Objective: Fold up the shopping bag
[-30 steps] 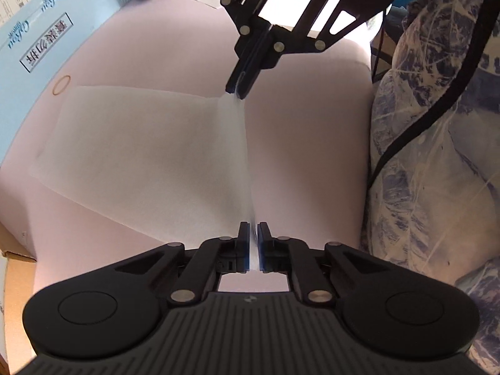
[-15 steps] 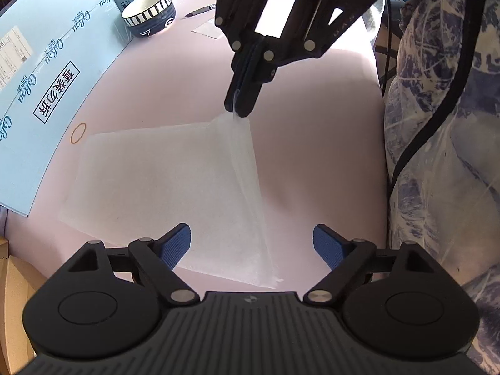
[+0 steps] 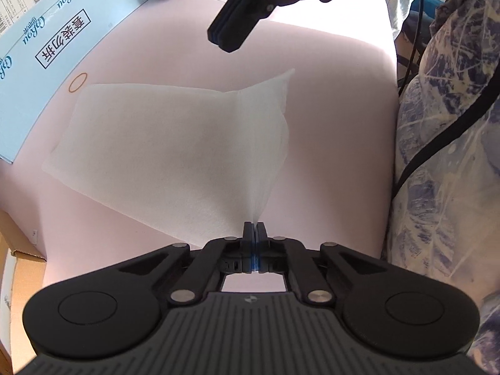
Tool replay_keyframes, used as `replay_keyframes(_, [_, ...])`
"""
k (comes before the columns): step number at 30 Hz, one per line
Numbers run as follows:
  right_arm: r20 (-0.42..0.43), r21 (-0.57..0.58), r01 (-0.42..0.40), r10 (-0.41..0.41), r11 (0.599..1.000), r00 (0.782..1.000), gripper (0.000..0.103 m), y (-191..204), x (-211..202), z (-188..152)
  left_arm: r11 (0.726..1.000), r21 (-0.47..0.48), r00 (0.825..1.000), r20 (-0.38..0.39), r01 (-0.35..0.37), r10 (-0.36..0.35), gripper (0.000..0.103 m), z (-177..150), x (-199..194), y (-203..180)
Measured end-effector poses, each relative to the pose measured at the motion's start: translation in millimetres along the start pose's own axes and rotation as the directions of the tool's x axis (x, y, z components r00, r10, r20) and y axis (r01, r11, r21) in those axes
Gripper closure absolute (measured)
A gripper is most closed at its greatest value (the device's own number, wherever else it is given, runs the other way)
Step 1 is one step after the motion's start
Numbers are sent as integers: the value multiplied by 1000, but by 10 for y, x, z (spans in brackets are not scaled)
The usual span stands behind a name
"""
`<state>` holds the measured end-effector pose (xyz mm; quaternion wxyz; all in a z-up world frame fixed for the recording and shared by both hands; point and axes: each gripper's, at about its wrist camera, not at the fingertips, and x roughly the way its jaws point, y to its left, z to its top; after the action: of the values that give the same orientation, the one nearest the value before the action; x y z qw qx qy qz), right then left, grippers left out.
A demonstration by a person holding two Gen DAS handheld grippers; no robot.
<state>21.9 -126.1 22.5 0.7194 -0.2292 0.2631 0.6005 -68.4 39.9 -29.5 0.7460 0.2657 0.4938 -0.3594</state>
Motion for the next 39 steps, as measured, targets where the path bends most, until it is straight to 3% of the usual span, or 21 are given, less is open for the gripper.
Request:
replay_keyframes(5, [0, 17, 10, -10, 1000, 1000, 101, -27, -37, -44, 997, -54, 998, -29, 52, -54, 103, -24, 40, 146])
replay_keyframes(9, [-6, 66, -118, 119, 991, 993, 101, -25, -137, -59, 980, -135, 987, -40, 147, -154, 103, -10, 56, 372])
replay_keyframes(11, [-31, 88, -220, 224, 971, 974, 101, 8, -139, -80, 963, -171, 975, -43, 209, -219, 103, -9, 78, 497])
replay_keyframes(13, [-78, 88, -264, 271, 960, 959, 101, 90, -54, -158, 945, -196, 960, -45, 263, -277, 102, 0, 115, 615])
replay_keyframes(17, [-108, 104, -244, 254, 964, 961, 101, 218, 215, -301, 908, -231, 930, -38, 349, -367, 102, 31, 177, 796])
replay_keyframes(23, [-74, 84, -221, 227, 972, 971, 101, 371, 448, -333, 859, -273, 887, -41, 432, -459, 102, 93, 359, 1076])
replay_keyframes(29, [-41, 98, -159, 164, 982, 986, 101, 353, 443, -325, 839, -294, 872, -33, 458, -488, 102, 187, 415, 1163])
replay_keyframes(35, [-13, 195, -169, 175, 966, 985, 97, 250, 485, -273, 814, -324, 855, -28, 482, -518, 102, 182, 551, 1293])
replay_keyframes(39, [1, 327, -134, 141, 935, 990, 97, 121, 559, -352, 815, -324, 856, -30, 481, -517, 102, 176, 586, 1276])
